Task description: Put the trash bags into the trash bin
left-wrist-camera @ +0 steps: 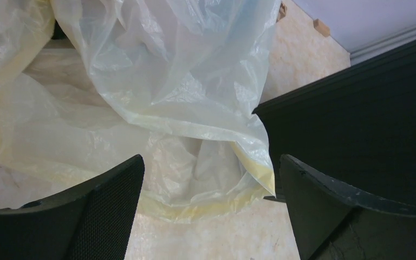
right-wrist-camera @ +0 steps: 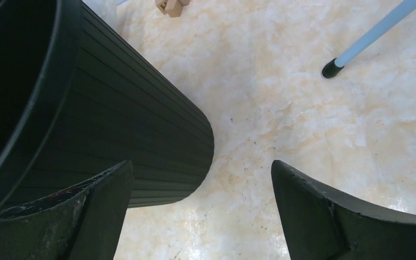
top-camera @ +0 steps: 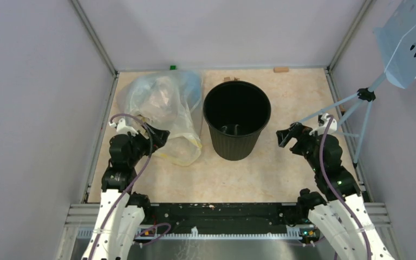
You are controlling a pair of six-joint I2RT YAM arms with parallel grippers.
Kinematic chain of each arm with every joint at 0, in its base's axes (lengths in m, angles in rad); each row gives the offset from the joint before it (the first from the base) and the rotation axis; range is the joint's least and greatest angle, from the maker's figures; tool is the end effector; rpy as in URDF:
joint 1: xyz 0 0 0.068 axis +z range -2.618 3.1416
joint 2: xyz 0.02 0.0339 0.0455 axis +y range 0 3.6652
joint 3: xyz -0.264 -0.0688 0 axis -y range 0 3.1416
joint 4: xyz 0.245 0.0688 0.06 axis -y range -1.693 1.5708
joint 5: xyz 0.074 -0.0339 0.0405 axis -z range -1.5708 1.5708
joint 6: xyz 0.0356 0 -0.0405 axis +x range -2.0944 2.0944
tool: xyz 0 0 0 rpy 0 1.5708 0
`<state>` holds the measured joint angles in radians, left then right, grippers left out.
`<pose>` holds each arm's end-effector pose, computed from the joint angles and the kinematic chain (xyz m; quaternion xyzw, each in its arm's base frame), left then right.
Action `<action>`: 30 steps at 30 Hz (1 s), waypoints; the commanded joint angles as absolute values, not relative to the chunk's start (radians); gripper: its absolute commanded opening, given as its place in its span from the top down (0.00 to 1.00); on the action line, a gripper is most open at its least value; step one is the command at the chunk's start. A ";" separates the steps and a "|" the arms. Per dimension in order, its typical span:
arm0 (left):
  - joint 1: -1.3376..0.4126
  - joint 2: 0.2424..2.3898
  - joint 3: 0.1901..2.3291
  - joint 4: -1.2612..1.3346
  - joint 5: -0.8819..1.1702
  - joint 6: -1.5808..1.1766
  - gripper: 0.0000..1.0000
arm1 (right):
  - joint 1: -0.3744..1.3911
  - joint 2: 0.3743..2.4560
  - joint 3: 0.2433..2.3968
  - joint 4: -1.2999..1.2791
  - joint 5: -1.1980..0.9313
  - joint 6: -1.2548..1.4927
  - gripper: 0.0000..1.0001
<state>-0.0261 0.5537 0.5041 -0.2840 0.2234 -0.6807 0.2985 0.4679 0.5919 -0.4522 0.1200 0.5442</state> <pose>0.1456 -0.0117 0.2645 -0.1991 0.7874 -0.2846 0.5092 0.1194 0.0323 0.2872 0.1341 0.8013 0.1931 0.5502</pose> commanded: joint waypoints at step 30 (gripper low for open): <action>-0.028 0.696 0.388 -0.007 0.579 -0.653 0.01 | 0.443 1.055 1.165 -0.561 0.144 0.486 0.35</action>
